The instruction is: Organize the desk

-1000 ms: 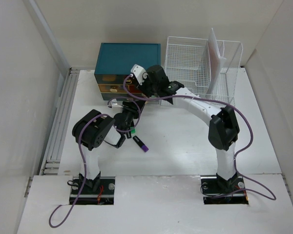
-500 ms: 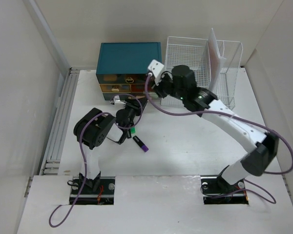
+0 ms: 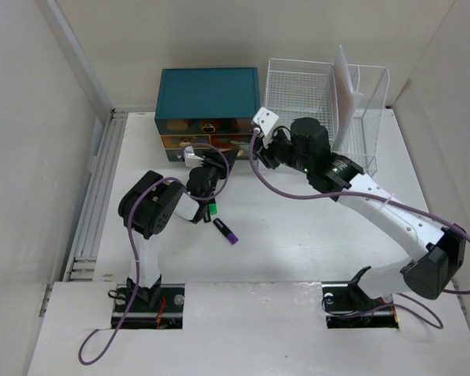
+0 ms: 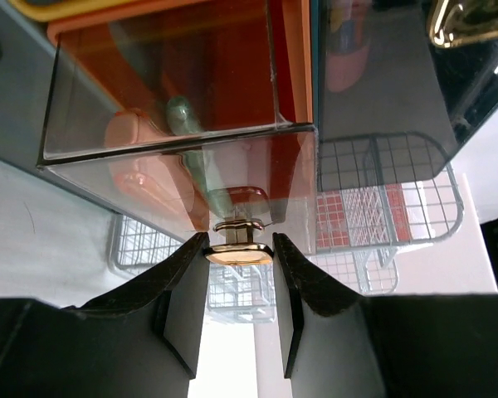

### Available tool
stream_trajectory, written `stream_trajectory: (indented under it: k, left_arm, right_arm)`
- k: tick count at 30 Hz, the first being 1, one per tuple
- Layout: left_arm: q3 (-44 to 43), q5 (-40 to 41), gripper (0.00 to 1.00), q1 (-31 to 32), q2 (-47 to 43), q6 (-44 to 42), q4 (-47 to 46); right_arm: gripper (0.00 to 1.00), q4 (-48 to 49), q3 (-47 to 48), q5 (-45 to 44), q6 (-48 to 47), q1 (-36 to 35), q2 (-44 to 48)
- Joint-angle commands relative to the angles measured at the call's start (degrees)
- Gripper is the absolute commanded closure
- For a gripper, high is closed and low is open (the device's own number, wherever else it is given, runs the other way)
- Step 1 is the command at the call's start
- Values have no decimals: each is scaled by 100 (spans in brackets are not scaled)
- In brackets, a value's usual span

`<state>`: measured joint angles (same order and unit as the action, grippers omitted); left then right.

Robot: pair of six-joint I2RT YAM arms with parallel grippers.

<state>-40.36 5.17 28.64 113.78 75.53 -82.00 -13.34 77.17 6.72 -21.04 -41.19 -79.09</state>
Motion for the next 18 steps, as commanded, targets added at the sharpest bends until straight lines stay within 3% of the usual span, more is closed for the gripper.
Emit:
stream_trajectory:
  k: [1,18]
  left_arm:
    - [-174,150,100,-96,83,-425,-1231]
    - [-736,309,100,-412,31,-644,-467]
  right_arm:
    - [63,271,-70,145,152,76,201]
    - [63,271,-299,540,205,489,411]
